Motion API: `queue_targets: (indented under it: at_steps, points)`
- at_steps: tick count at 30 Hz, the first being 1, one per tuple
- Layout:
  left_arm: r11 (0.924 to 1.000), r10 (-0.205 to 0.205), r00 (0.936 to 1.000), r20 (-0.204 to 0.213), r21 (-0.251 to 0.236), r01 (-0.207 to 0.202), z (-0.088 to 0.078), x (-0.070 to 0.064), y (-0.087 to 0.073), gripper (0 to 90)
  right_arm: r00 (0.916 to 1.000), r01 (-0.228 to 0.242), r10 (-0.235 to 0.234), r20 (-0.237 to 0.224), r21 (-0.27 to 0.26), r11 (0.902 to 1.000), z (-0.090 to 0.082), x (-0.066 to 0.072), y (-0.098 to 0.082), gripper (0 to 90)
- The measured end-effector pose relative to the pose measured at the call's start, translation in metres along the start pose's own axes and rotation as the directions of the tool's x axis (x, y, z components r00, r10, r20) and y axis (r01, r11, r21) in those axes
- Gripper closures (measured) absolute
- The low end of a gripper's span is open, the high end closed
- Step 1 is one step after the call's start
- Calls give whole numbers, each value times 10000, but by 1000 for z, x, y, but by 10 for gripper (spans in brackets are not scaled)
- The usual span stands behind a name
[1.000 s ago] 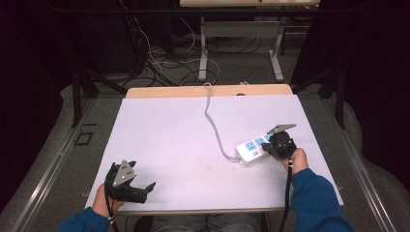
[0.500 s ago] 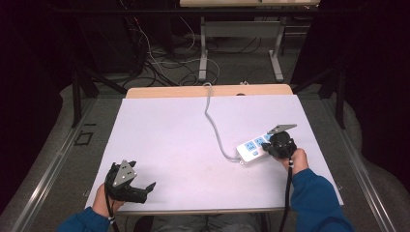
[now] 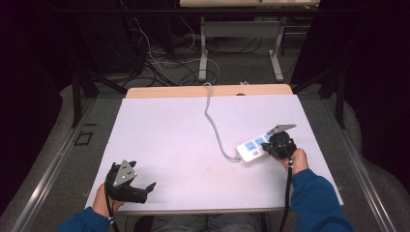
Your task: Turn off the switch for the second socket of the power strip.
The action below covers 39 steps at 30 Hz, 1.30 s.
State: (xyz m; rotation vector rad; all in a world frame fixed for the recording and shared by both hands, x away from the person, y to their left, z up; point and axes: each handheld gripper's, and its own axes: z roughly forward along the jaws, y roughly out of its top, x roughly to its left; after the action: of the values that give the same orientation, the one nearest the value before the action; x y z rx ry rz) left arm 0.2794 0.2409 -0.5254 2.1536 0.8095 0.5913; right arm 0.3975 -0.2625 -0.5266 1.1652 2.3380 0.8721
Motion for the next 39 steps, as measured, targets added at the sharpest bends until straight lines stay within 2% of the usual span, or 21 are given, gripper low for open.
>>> queue_targets:
  at_steps: [2, 7, 18, 28, 30, 31, 34, 35, 36, 38, 39]
  points:
    - [10000, 0, 10000, -1, -7, 0, 0, 0, 0, 7, 9998, -176, 176, 18, 43, 9998, 0, 2, 0, 900]
    - [10000, -4, 10000, 0, -13, 4, 0, 0, 0, 7, 9998, -191, 191, 100, 44, 9998, 0, 3, 0, 900]
    - [10000, -13, 10000, 16, -6, 13, 0, 0, 0, 8, 9999, -42, 42, 116, 20, 10000, -1, 2, 0, 900]
    - [10000, 65, 10000, -13, 3, -65, 0, 0, 0, 8, 9999, -137, 137, 48, -63, 9999, -3, 3, 1, 900]
    - [10000, 67, 10000, -20, 3, -67, 0, 0, 0, 7, 10000, 39, -39, 50, -103, 9999, -3, 2, 1, 900]
    - [10000, 63, 10000, -16, 7, -63, 0, 1, 0, 7, 9999, -130, 130, 46, -59, 9999, -3, 3, 1, 900]
    - [10000, 65, 10000, -13, 3, -65, 0, 0, 0, 8, 9999, -93, 94, 54, -71, 9999, -3, 3, 1, 900]
    - [10000, 91, 10000, -35, 3, -91, 0, 1, 0, 7, 10000, 50, -49, 52, -102, 9999, -3, 2, 1, 900]
    - [9999, 154, 9999, -68, 18, -154, 0, 1, 1, 8, 9999, -91, 91, 54, -68, 9999, -3, 3, 1, 900]
    - [9999, 151, 9999, -68, 27, -151, 0, 1, 1, 8, 10000, -3, 4, 54, -90, 10000, -3, 2, 1, 900]
    - [9999, 112, 9999, -48, 17, -112, 0, 1, 1, 7, 9999, -106, 106, 48, -37, 9999, -3, 3, 1, 900]
